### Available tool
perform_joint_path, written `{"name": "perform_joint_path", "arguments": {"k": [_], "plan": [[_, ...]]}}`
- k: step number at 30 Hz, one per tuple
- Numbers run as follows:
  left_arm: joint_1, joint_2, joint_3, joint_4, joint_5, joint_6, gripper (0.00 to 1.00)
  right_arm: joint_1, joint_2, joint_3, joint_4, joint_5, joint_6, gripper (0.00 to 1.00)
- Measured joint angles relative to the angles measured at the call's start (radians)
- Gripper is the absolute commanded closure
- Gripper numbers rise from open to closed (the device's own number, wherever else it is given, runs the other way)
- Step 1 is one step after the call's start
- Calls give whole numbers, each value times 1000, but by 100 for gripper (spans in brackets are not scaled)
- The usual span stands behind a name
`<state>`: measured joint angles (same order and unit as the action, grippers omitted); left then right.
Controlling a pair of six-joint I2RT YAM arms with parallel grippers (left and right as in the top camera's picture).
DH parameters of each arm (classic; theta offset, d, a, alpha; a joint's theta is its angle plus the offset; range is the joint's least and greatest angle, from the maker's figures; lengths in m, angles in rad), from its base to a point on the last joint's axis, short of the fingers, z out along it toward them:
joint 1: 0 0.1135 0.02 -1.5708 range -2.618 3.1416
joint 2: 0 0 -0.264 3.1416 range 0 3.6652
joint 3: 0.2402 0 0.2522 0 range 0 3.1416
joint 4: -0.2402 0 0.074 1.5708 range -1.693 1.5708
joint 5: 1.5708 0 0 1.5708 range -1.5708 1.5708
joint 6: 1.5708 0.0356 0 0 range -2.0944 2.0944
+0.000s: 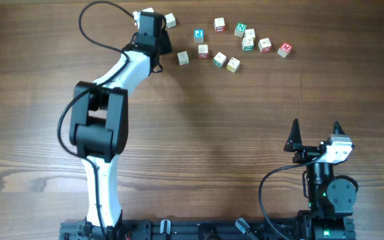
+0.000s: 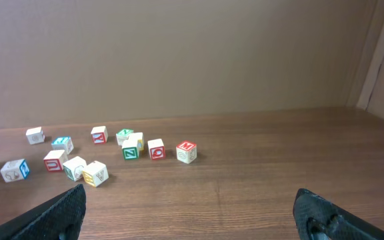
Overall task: Form a horizontal line
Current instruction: 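Reach the left gripper back to the cluster and grasp another white block, then place the second block to the right of the first block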
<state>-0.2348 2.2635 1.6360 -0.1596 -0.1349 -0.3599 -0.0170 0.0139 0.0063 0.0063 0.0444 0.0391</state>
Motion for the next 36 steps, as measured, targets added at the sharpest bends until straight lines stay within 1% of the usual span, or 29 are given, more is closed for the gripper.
{"name": "perform_joint_path", "arguments": {"k": [3, 4, 9, 10, 12, 13, 15, 18, 19, 24, 28, 29, 32, 36], "plan": [[0, -74, 3, -74, 0, 2, 71, 0, 0, 0, 0, 0, 0, 0], [0, -95, 4, -106, 0, 3, 73, 0, 0, 0, 0, 0, 0, 0], [0, -206, 9, -443, -3, 7, 72, 0, 1, 0, 0, 0, 0, 0], [0, -217, 8, -480, -3, 7, 72, 0, 1, 0, 1, 0, 0, 0], [0, -293, 11, -689, -3, 7, 72, 0, 2, 0, 0, 0, 0, 0], [0, -311, 14, -738, -3, 8, 72, 0, 2, 0, 1, 0, 0, 0], [0, -341, 14, -874, -3, 7, 76, 0, 2, 0, 0, 0, 0, 0], [0, -345, 12, -1010, -4, 8, 79, 0, 2, 0, 0, 0, 0, 0], [0, -345, 11, -1032, -4, 7, 79, 0, 2, 0, 0, 0, 0, 0], [0, -346, -45, -945, -6, 8, 78, 0, 2, 0, 0, 0, 0, 0], [1, -347, -224, -788, -7, 9, 78, 0, 2, 0, 0, 0, 0, 0], [2, -347, -286, -728, -7, 14, 78, 0, 2, 0, 0, 0, 0, 0], [12, -347, -381, -613, -7, 35, 78, 0, 2, 0, 0, 0, 0, 0], [35, -347, -408, -560, -31, 49, 77, 0, 2, 0, 0, 0, 0, 0]]}}
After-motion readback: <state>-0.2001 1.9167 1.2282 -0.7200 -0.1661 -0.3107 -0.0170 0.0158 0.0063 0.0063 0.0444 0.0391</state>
